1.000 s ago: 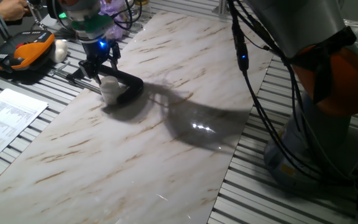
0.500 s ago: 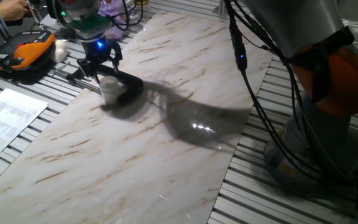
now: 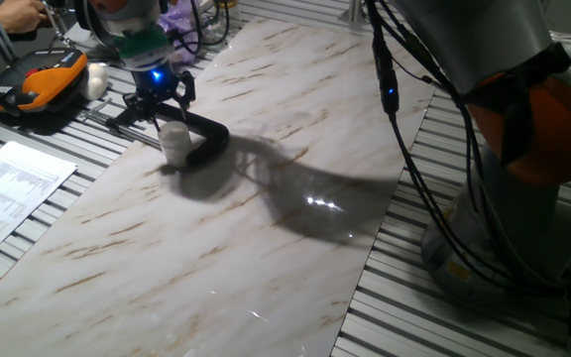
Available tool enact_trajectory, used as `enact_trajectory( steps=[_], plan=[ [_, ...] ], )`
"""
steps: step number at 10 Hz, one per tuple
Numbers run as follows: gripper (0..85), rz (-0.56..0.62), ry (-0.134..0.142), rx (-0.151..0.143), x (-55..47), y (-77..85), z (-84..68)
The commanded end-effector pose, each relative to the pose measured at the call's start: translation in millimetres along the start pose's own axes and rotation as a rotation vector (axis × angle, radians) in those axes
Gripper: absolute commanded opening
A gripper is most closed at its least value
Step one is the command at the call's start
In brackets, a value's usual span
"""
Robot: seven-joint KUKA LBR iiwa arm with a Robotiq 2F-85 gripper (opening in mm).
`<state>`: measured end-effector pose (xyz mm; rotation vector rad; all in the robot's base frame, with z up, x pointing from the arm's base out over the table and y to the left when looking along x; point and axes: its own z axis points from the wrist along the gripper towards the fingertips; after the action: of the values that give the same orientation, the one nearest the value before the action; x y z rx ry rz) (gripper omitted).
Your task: Unscrew the lid from the jar
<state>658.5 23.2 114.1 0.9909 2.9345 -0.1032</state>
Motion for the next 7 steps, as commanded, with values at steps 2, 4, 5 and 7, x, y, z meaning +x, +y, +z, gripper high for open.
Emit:
enact_trajectory(
  steps=[2, 4, 5, 7],
  plan=[
    [51.0, 1.433, 0.062, 0.103, 0.3, 0.1, -0.1],
    [51.0, 1.416, 0.059, 0.094, 0.5, -0.1, 0.4],
    [68.0, 1.416, 0.06, 0.078, 0.8, -0.3, 0.6],
    [68.0, 1.414, 0.062, 0.032, 2.0, -1.4, 2.8]
  ],
)
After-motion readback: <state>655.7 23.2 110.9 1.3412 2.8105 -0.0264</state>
